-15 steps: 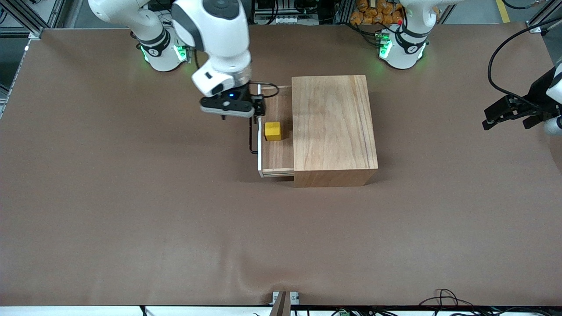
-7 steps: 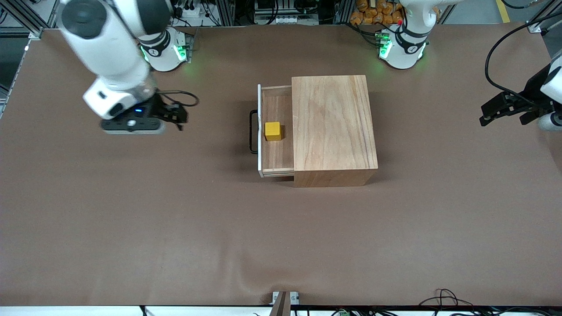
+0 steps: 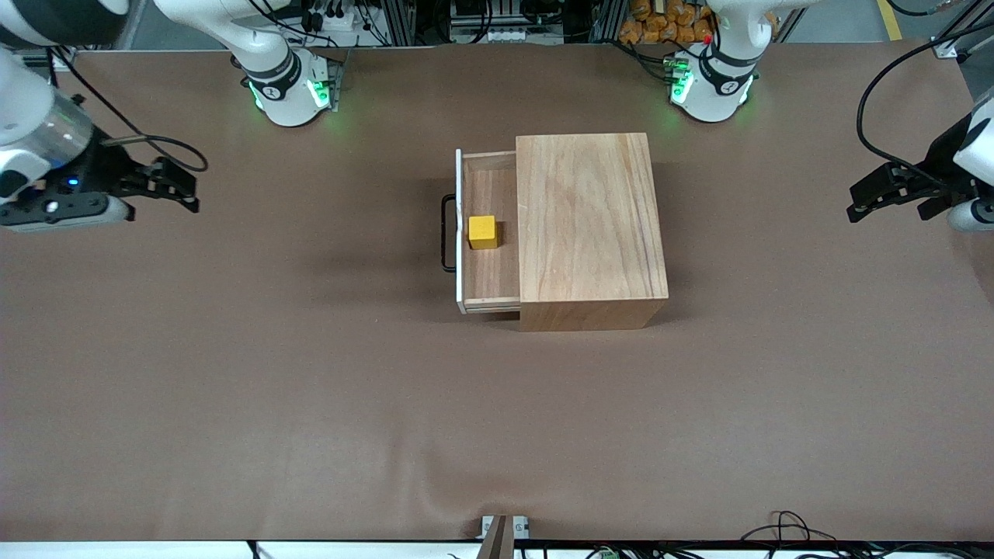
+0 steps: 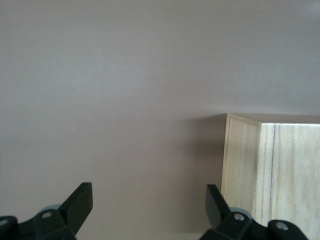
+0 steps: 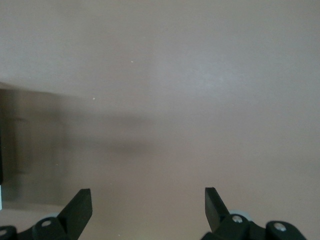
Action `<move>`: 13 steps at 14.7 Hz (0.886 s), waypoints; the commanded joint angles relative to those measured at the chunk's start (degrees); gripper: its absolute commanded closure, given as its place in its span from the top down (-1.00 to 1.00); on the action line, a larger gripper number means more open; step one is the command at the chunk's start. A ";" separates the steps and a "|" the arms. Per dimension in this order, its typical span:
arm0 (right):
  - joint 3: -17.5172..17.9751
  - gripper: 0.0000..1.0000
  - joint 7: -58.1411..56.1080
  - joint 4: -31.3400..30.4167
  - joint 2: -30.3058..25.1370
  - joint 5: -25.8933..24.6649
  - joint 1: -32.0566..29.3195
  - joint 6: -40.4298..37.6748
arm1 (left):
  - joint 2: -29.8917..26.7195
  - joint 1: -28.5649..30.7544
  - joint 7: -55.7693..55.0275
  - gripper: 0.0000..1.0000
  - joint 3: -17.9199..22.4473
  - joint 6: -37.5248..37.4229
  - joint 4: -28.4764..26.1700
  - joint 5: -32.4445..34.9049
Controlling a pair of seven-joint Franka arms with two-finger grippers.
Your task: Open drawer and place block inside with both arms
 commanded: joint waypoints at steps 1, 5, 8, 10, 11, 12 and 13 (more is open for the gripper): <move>0.13 1.00 -1.11 3.31 -1.73 0.92 -2.51 -6.25 | -1.13 0.12 0.05 1.00 -0.50 -0.05 -0.56 1.28; 0.66 1.00 -1.11 8.25 -1.73 0.56 -7.16 -11.81 | -1.57 -2.70 -0.04 1.00 0.03 -0.40 -0.91 1.19; 6.26 1.00 -0.32 8.34 -1.81 0.92 -14.10 -13.21 | -1.57 -3.14 -0.21 1.00 0.03 -2.42 0.05 1.19; 7.95 1.00 -0.23 8.43 -3.21 0.74 -14.74 -15.41 | -1.48 -2.96 -0.21 1.00 -0.06 -2.60 0.85 1.19; 7.95 1.00 -0.23 8.52 -3.31 0.74 -14.65 -16.11 | -1.57 -2.88 -0.21 1.00 0.11 -3.03 1.20 1.19; 7.78 1.00 -0.23 9.65 -3.05 0.57 -14.48 -16.29 | -1.57 -2.79 -0.39 1.00 0.20 -4.08 1.37 1.19; 7.60 1.00 -0.23 12.97 -2.43 0.48 -14.30 -16.47 | -1.83 -2.70 -0.56 1.00 0.20 -5.83 1.29 1.19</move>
